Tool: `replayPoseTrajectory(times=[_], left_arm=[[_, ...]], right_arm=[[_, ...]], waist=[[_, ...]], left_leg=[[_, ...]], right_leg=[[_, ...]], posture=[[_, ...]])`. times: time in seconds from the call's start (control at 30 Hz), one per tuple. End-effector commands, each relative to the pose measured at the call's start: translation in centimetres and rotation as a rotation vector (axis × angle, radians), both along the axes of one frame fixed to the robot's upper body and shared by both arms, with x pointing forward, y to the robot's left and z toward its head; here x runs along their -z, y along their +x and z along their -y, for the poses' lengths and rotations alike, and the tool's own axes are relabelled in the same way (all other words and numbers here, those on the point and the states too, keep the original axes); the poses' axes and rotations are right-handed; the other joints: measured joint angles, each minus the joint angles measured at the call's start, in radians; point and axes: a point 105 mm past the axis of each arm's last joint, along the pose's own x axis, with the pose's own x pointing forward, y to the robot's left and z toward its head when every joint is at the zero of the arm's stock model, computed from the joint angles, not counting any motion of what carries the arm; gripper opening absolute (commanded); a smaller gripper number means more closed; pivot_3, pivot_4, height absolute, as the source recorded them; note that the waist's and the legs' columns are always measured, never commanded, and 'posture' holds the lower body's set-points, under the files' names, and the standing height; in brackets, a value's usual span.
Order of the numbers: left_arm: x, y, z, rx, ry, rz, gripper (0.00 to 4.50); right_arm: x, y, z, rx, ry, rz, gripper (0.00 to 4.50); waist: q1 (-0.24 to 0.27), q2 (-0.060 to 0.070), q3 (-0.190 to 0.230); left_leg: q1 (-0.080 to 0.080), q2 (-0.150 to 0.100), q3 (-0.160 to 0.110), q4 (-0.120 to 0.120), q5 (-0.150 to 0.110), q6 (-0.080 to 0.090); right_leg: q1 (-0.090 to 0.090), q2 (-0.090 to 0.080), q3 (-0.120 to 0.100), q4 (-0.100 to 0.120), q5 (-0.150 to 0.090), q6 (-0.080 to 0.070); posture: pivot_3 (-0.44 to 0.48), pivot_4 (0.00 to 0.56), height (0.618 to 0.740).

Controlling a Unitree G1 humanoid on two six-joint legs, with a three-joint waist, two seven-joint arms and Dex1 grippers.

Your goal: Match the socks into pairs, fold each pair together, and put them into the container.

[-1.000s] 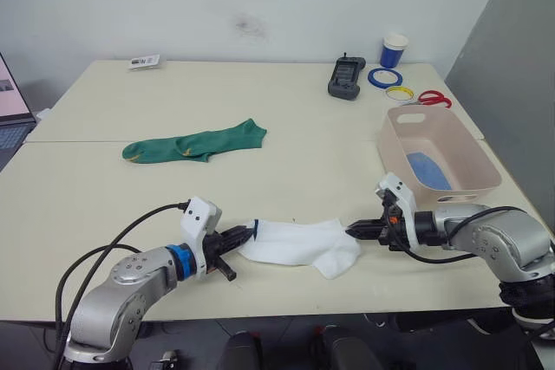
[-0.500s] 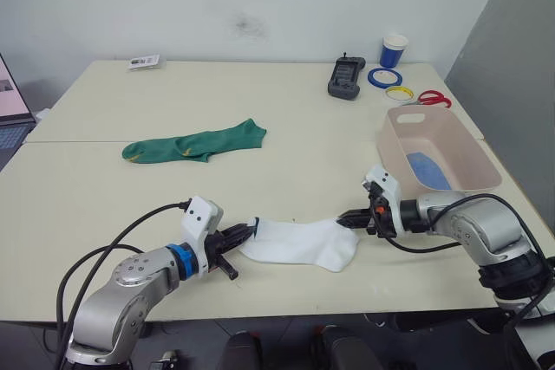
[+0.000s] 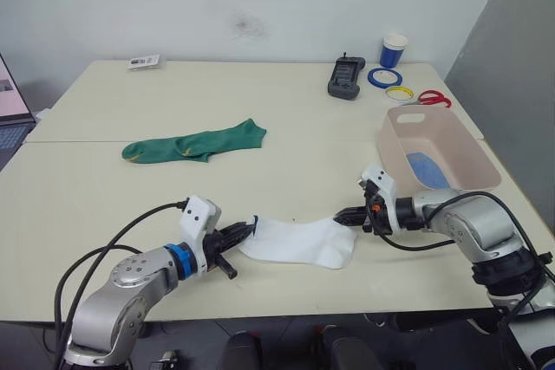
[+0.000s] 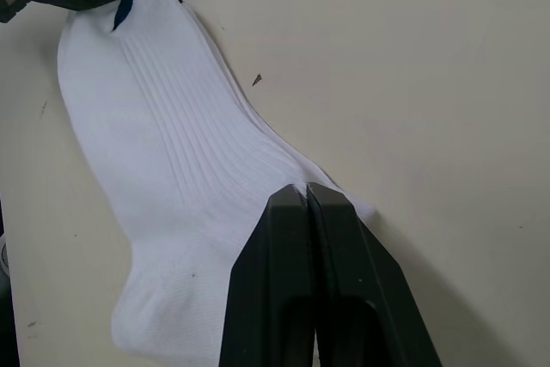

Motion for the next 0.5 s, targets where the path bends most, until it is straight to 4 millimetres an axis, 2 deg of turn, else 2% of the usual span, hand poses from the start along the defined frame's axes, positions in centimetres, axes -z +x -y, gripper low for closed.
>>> replayPoseTrajectory(times=[0.03,0.5], left_arm=[[-1.0,0.0,-0.5,-0.009,0.0,0.046,0.04],[0.1,-0.3,0.2,0.022,0.003,0.014,0.04]], right_arm=[[-1.3,0.5,-0.3,-0.012,0.017,0.058,0.0],[-0.9,0.6,-0.2,-0.013,0.002,0.058,0.0]], waist=[[0.0,0.0,0.0],[0.0,0.0,0.0]], left_leg=[[0.0,0.0,0.0,0.0,0.0,0.0],[0.0,0.0,0.0,0.0,0.0,0.0]], right_leg=[[0.0,0.0,0.0,0.0,0.0,0.0],[0.0,0.0,0.0,0.0,0.0,0.0]], posture=[[0.0,0.15,0.74],[0.0,0.15,0.74]])
